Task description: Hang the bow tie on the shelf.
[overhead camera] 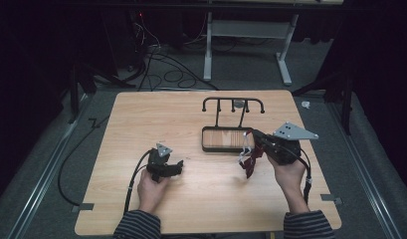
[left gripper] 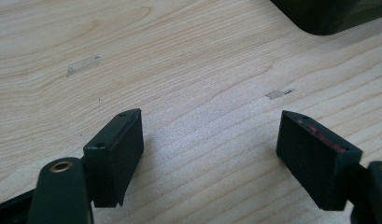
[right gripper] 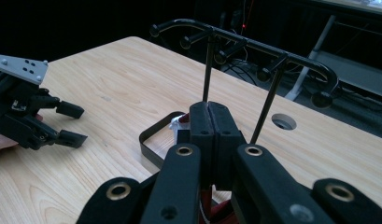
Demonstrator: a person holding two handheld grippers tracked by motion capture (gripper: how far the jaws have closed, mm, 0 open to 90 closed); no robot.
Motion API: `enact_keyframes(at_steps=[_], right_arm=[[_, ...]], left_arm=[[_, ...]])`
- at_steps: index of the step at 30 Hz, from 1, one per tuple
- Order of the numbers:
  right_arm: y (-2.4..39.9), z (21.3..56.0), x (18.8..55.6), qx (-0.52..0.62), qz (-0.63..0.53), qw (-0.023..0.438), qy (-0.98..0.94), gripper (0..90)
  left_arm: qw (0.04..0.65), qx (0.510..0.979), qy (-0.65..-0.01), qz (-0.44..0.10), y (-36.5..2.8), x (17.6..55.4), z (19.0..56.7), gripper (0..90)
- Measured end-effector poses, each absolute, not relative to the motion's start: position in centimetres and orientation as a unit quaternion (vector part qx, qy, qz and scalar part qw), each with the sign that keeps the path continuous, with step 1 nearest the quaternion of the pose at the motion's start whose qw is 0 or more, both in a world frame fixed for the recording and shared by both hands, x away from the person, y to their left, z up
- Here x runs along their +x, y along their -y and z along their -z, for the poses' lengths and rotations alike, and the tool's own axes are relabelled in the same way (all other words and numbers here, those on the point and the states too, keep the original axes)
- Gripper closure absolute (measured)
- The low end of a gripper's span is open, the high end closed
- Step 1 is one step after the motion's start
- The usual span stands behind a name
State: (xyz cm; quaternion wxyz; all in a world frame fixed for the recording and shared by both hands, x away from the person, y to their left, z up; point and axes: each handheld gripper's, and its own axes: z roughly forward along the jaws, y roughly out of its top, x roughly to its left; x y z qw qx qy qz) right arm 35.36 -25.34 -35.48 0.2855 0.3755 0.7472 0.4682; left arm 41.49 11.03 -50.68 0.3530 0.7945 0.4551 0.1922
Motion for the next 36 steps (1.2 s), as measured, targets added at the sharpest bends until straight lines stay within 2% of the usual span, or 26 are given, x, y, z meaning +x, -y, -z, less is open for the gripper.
enact_keyframes(at_steps=[36], right_arm=[[23.5, 33.4, 39.0, 0.364, -0.469, 0.286, -0.752, 90.0]], left_arm=[[0.353, 0.795, -0.455, -0.192, -11.0, 41.5, 50.7, 23.6]])
